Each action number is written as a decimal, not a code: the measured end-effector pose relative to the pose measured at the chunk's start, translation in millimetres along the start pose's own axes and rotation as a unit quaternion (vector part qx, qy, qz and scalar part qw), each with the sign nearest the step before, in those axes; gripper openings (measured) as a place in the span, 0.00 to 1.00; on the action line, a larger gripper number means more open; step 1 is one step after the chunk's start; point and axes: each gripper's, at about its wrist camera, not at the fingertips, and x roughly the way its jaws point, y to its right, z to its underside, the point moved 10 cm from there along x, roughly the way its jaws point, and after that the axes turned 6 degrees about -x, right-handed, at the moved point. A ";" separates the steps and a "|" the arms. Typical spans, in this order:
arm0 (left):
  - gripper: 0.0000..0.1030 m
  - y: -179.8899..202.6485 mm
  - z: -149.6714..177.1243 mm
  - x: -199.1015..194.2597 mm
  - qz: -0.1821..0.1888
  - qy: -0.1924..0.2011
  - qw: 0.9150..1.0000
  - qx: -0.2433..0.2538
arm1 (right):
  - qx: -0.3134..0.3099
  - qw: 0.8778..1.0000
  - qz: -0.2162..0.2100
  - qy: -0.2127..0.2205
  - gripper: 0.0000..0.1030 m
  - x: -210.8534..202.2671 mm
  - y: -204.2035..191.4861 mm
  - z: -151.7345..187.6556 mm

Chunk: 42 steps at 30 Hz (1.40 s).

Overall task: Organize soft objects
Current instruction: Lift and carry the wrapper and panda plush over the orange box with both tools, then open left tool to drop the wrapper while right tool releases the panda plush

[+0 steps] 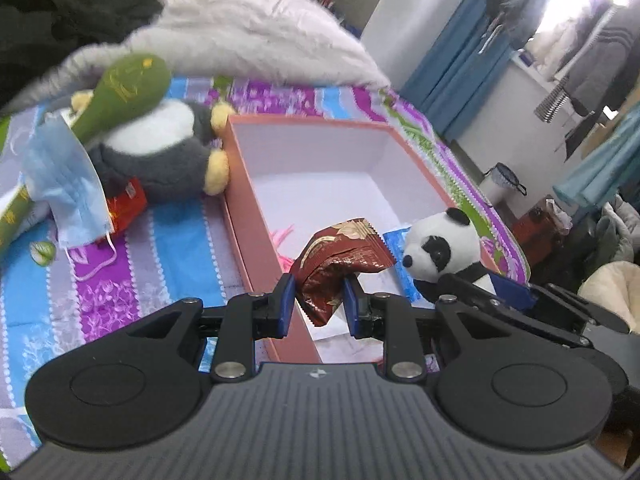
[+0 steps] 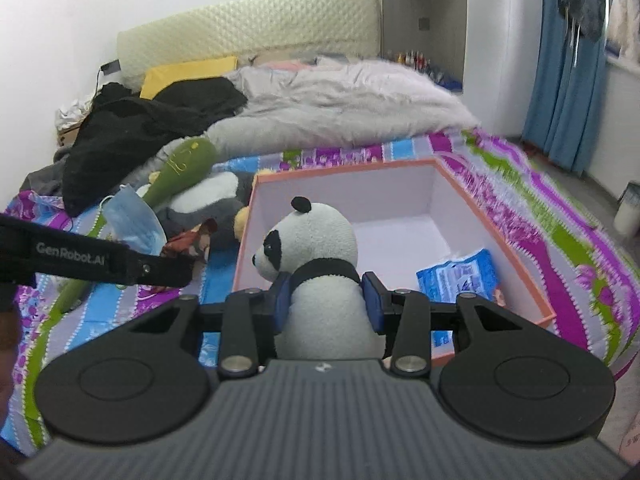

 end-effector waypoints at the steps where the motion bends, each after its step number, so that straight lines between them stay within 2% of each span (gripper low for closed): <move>1: 0.29 -0.9 -4.1 5.5 0.001 -0.008 1.000 -0.002 | 0.000 1.000 0.000 -0.006 0.41 4.4 3.5 -0.9; 8: 0.29 -1.0 -21.8 44.3 -0.019 -0.056 0.998 -0.003 | 0.000 0.998 0.004 -0.056 0.41 35.2 27.0 2.0; 10: 0.30 5.2 -22.9 53.6 -0.019 -0.073 0.997 0.012 | -0.005 0.998 0.003 -0.070 0.41 41.2 31.0 4.4; 19: 0.30 6.4 -28.2 93.5 -0.046 -0.125 0.991 0.031 | 0.003 0.994 -0.003 -0.107 0.42 56.1 47.9 11.1; 21: 0.33 3.5 -28.6 97.2 -0.052 -0.129 0.990 0.027 | 0.005 0.994 0.000 -0.109 0.42 57.4 50.5 13.3; 22: 0.39 2.0 -28.2 98.1 -0.056 -0.131 0.990 0.027 | 0.010 0.994 -0.003 -0.110 0.43 57.2 51.0 14.4; 25: 0.43 0.3 -28.6 96.3 -0.060 -0.122 0.990 0.031 | 0.010 0.994 -0.012 -0.108 0.53 56.4 49.1 14.8; 31: 0.43 -2.0 -30.8 85.9 -0.058 -0.100 0.993 0.034 | 0.011 0.995 -0.015 -0.093 0.53 49.4 44.0 11.2; 42: 0.43 -9.0 -19.9 35.7 -0.058 -0.023 0.996 0.059 | 0.018 0.999 -0.018 -0.024 0.53 12.2 25.3 13.1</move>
